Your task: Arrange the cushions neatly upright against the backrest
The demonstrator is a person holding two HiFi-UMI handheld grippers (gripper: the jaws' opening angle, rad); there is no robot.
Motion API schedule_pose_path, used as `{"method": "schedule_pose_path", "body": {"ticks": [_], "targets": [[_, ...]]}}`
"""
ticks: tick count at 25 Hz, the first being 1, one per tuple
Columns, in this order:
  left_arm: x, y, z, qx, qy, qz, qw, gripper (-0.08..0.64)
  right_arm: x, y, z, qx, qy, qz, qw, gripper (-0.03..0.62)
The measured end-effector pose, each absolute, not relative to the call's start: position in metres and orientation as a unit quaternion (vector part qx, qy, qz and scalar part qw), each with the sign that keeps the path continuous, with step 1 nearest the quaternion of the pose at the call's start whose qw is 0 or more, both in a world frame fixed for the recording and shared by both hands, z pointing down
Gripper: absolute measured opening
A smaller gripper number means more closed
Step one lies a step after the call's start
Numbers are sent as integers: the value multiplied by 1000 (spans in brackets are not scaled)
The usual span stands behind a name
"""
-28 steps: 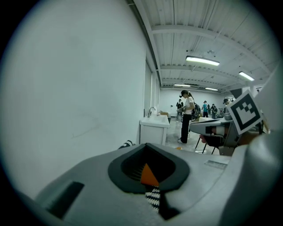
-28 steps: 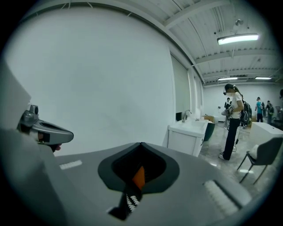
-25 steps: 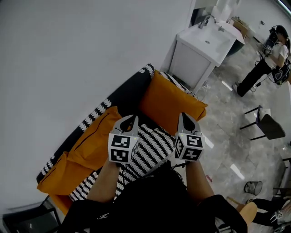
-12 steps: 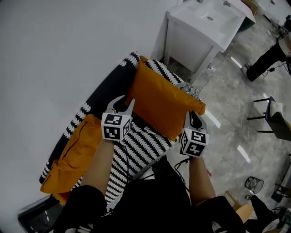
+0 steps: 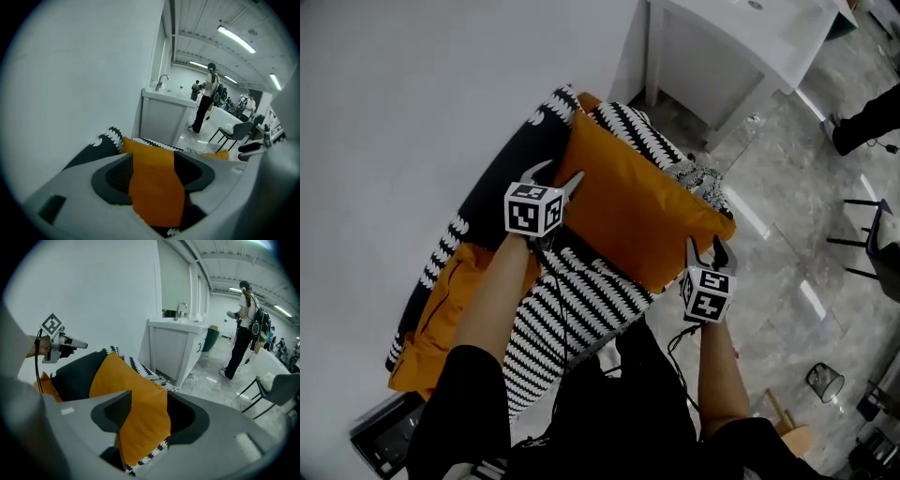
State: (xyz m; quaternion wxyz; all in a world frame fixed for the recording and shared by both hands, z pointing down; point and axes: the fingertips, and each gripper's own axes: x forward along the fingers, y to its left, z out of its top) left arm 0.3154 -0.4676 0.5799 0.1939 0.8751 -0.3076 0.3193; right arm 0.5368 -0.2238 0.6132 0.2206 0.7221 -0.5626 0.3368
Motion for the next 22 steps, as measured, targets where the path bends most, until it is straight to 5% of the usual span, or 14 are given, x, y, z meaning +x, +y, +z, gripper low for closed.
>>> {"method": "schedule_pose_path", "body": {"ticks": [8,17,22], "targets": [[323,-531,670,855,-291,371,216,317,554,-237,682,702,-547,378,255,295],[340,-566,741,836,-277,416,229,365,555,-258,724,691,-561,374,261,261],[350,-551,764,839,-251,421,236,247,539,-265,745,671,-577,389,257,166]]}}
